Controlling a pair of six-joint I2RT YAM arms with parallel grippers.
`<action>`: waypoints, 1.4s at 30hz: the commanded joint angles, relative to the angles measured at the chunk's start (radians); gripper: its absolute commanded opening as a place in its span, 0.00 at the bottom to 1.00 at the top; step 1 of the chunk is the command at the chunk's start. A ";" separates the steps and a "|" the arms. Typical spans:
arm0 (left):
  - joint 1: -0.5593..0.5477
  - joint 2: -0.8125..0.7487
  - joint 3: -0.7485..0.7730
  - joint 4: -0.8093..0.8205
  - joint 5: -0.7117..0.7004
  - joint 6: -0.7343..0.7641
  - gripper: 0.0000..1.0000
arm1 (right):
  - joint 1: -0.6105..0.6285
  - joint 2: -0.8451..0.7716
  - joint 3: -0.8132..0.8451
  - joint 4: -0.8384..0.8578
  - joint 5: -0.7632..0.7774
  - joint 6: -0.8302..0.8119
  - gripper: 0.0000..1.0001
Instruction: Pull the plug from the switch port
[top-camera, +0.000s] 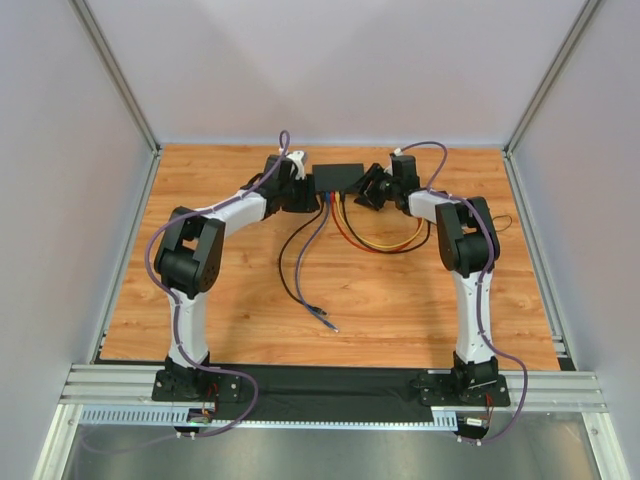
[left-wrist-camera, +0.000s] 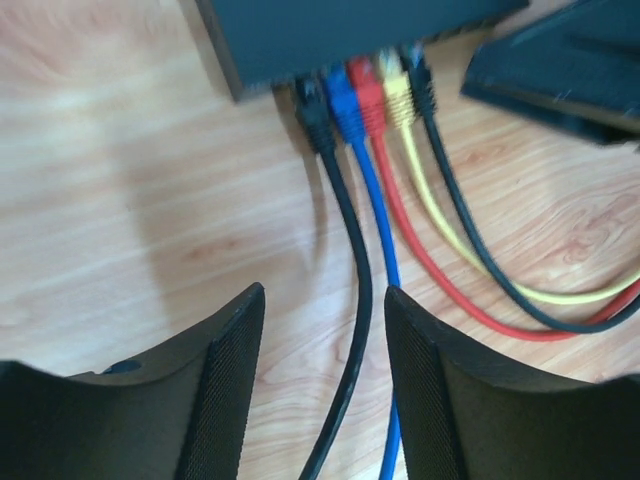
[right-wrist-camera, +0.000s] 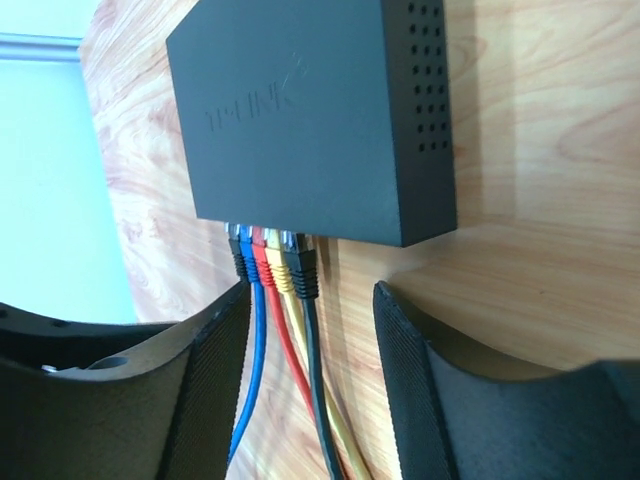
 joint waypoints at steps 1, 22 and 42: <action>0.002 -0.031 0.127 -0.067 -0.018 0.079 0.58 | 0.007 -0.029 -0.017 0.048 -0.044 0.036 0.53; 0.005 0.342 0.535 0.093 0.191 0.079 0.47 | 0.022 0.027 -0.047 0.137 -0.021 0.129 0.45; 0.027 0.454 0.682 -0.117 0.178 -0.053 0.43 | 0.021 0.115 -0.021 0.186 0.005 0.269 0.39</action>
